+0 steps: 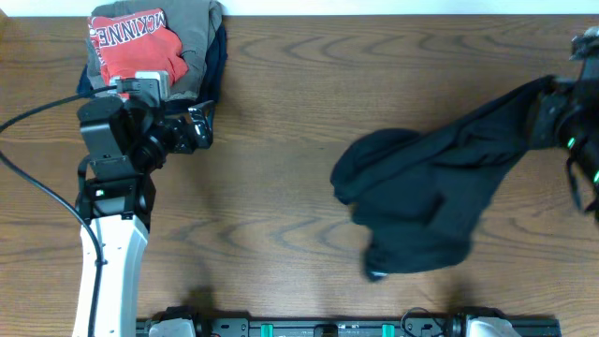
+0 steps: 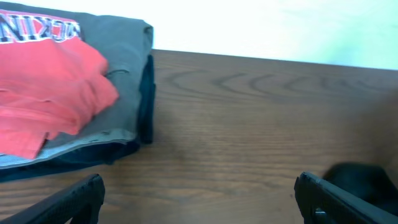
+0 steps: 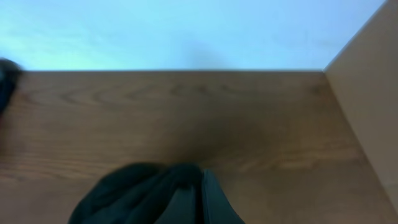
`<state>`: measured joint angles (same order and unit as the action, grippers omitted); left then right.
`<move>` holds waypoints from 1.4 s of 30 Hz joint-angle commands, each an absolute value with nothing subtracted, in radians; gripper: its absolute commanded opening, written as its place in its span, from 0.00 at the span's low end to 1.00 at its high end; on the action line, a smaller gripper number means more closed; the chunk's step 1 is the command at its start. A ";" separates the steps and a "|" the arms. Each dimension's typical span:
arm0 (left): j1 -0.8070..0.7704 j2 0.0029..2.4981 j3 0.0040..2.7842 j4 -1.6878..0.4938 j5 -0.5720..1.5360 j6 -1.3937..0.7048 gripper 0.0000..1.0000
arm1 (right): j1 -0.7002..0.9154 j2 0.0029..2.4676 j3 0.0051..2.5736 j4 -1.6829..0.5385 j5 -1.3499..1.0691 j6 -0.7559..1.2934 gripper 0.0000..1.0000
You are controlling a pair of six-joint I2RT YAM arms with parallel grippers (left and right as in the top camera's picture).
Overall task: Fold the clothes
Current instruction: 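Reach the left gripper to the shirt's left edge and grasp it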
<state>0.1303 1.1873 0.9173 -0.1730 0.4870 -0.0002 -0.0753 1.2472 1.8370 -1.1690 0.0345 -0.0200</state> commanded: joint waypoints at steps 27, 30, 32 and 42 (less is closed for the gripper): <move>-0.460 1.967 1.285 0.219 0.490 -0.002 0.99 | -0.442 1.781 1.849 -1.178 -0.483 -0.174 0.60; -0.490 2.023 1.343 0.218 0.490 -0.001 0.99 | -0.437 1.781 1.849 -1.173 -0.487 -0.173 0.82; -0.509 2.061 1.383 0.208 0.490 0.003 0.99 | -0.434 1.781 1.849 -1.166 -0.487 -0.173 0.86; -0.607 2.249 1.650 -0.026 0.486 0.125 0.99 | -0.411 1.781 1.848 -1.157 -0.468 -0.169 0.86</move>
